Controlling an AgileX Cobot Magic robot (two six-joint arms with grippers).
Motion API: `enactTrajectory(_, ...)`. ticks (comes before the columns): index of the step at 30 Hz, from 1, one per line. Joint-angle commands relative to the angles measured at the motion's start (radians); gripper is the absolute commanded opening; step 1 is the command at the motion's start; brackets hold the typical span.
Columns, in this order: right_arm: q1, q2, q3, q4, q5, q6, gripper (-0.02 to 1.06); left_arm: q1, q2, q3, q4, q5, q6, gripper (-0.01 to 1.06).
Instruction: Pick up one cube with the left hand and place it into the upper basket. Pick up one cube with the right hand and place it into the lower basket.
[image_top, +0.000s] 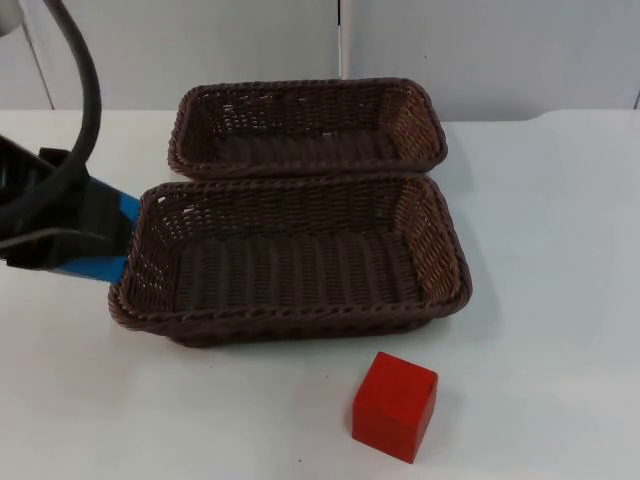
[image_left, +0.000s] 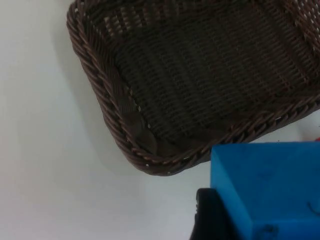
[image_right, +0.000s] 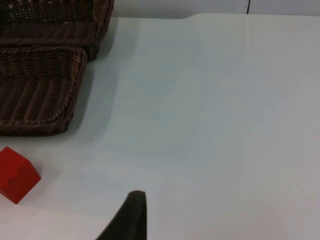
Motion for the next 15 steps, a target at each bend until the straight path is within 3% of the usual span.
enactTrajectory(1, -0.004, -0.003, 0.001, -0.001, -0.003, -0.012, 1.05, -0.008, -0.008, -0.003, 0.004, -0.018, 0.000, 0.00)
enactTrajectory(15, -0.004, -0.003, 0.001, -0.001, -0.003, -0.012, 1.05, -0.008, -0.008, -0.003, 0.004, -0.022, 0.000, 0.00)
